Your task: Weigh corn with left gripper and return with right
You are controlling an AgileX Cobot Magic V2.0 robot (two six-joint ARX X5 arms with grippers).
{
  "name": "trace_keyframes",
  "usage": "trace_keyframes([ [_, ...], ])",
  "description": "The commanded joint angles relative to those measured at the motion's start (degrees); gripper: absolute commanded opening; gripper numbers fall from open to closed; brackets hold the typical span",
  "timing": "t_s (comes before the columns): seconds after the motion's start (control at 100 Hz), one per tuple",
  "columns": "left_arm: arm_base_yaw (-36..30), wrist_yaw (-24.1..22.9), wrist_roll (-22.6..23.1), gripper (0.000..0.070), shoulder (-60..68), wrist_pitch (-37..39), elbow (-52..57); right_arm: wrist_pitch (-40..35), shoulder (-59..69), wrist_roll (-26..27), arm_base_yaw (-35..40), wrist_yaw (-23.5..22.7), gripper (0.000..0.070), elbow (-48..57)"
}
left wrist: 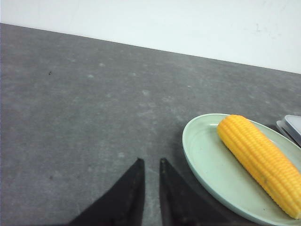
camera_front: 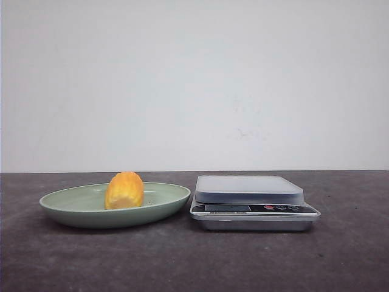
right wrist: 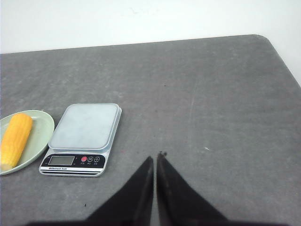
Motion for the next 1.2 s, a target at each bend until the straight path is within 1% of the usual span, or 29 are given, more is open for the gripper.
trace_keyframes([
  [0.0, 0.04, -0.07, 0.68, 0.0015, -0.07, -0.22, -1.03, 0.63, -0.15, 0.59, -0.04, 0.02, 0.0004, 0.87],
  [0.08, 0.04, -0.07, 0.68, 0.0015, -0.07, -0.22, -1.03, 0.76, -0.17, 0.28, -0.04, 0.11, 0.0004, 0.87],
  [0.12, 0.04, -0.07, 0.68, 0.0015, -0.07, -0.22, -1.03, 1.64, -0.33, -1.05, -0.28, 1.40, 0.0004, 0.85],
  [0.22, 0.04, -0.09, 0.68, 0.0015, -0.07, -0.22, -1.03, 6.14, -0.70, -2.89, -1.03, 1.92, 0.0004, -0.11],
  [0.28, 0.04, -0.07, 0.68, 0.0015, -0.07, -0.22, -1.03, 11.47, -1.51, -4.48, -1.66, 1.92, 0.0004, -2.64],
  [0.34, 0.04, -0.07, 0.68, 0.0015, -0.07, -0.22, -1.03, 18.34, -2.86, -5.40, -2.25, 1.90, 0.0004, -6.73],
  [0.48, 0.04, -0.07, 0.68, 0.0015, -0.07, -0.22, -1.03, 33.92, -7.39, -5.68, -3.30, 1.42, 0.0004, -18.78],
  [0.62, 0.04, -0.07, 0.68, 0.0015, -0.07, -0.22, -1.03, 44.22, -11.82, -5.68, -3.32, 1.44, 0.0004, -29.66],
  [0.73, 0.04, -0.07, 0.68, 0.0015, -0.07, -0.22, -1.03, 48.43, -13.29, -5.70, -3.32, 1.46, 0.0004, -36.17],
  [0.97, 0.04, -0.07, 0.68, 0.0015, -0.07, -0.22, -1.03, 52.98, -13.31, -6.36, -3.32, 1.55, 0.0004, -46.38],
  [1.09, 0.04, -0.07, 0.68, 0.0015, -0.07, -0.22, -1.03, 57.55, -13.31, -7.89, -3.32, 1.66, 0.0004, -51.71],
  [1.19, 0.04, -0.07, 0.68, 0.0015, -0.07, -0.22, -1.03, 60.87, -13.31, -8.04, -3.34, 1.75, 0.0004, -55.63],
])
